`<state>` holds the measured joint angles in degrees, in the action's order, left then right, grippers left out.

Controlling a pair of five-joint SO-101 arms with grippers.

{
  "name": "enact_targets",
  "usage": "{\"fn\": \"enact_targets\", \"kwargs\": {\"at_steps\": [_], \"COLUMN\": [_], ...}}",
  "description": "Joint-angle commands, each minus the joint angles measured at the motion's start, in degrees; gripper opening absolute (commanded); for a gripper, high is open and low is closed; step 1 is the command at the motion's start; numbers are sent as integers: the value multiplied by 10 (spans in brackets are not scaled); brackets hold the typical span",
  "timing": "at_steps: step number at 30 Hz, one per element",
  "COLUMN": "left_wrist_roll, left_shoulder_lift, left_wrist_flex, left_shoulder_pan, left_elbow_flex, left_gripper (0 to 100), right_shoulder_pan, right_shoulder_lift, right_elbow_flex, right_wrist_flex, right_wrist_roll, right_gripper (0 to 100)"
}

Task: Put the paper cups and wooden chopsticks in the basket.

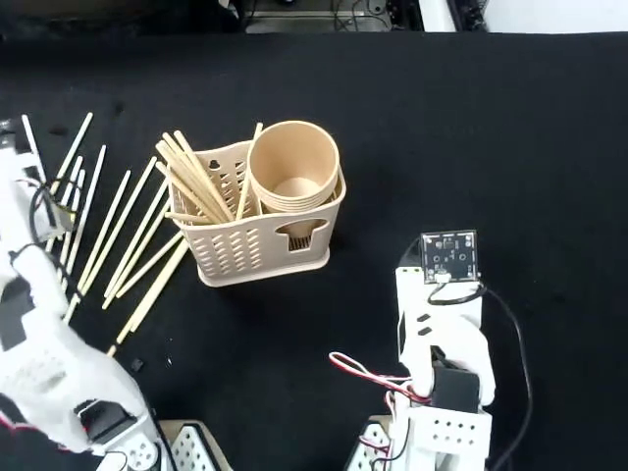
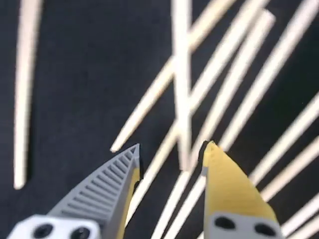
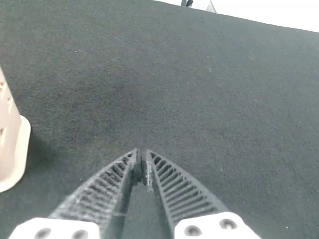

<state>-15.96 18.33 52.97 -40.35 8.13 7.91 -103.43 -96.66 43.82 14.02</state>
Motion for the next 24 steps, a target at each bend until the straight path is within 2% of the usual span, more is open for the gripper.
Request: {"fn": "enact_targets", "kwargs": {"at_steps": [1, 9, 11, 14, 16, 20, 24], "left_wrist_roll": [-16, 27, 29, 27, 26, 25, -25], "left_shoulder_lift": [69, 249, 287, 334, 359, 387, 398], "left_wrist_flex": [74, 165, 198, 241, 286, 368, 453], "left_shoulder_pan": [24, 24, 25, 26, 27, 29, 29], "left_elbow_flex": [-149, -390, -442, -515, -555, -631, -688], "left_gripper": [209, 206, 152, 20, 43, 30, 29], "right_shoulder_pan": [-4, -4, -4, -4, -4, -4, -4], "right_shoulder_lift": [-37, -37, -37, -37, -37, -37, -37], "right_elbow_flex": [2, 2, 2, 2, 2, 2, 2], "right_wrist_flex": [-6, -6, -6, -6, -6, -6, -6], "right_wrist_roll": [0, 0, 0, 0, 0, 0, 0], "right_gripper": [21, 21, 21, 21, 21, 21, 21]}}
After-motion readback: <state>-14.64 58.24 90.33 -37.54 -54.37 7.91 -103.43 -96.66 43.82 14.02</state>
